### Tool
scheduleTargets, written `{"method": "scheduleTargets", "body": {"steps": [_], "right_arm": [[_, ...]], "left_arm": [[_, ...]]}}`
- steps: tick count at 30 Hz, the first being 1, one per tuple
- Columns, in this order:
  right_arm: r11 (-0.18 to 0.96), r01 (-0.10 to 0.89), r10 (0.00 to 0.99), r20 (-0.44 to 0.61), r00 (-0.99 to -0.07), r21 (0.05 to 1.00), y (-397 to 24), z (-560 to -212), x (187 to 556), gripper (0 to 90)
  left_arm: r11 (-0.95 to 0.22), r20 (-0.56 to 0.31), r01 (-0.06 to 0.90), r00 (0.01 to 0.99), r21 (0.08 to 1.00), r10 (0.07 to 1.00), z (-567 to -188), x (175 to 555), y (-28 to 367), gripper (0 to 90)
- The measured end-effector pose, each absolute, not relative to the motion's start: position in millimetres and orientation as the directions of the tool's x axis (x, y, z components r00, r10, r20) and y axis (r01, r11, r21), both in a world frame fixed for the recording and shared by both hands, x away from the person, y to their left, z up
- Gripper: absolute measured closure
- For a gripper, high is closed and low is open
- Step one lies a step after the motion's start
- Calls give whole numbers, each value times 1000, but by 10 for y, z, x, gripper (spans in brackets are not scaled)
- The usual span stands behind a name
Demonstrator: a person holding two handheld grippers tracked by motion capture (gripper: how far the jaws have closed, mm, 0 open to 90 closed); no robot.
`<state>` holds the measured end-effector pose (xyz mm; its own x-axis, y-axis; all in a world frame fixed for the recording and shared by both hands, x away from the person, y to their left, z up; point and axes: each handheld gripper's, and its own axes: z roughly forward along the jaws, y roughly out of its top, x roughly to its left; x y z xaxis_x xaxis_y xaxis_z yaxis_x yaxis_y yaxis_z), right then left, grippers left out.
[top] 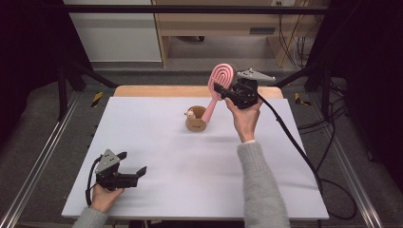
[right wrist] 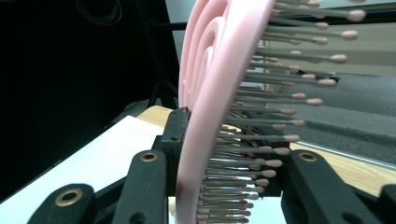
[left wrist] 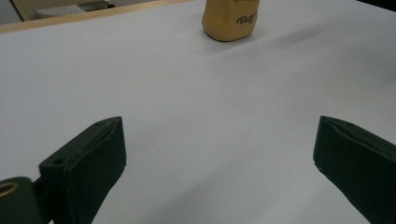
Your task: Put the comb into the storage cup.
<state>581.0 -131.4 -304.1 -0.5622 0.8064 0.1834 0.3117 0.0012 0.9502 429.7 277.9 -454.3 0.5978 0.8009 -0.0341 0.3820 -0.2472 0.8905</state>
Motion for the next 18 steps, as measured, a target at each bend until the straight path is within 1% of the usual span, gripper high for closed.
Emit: {"method": "scheduleTargets", "body": {"steps": [18], "right_arm": [[-1,312,821,179,-543,950,-1237,-3019,5963,636]], "left_arm": [[-246,-34,382,596,890,802,-4550,4305,2781,24]]}}
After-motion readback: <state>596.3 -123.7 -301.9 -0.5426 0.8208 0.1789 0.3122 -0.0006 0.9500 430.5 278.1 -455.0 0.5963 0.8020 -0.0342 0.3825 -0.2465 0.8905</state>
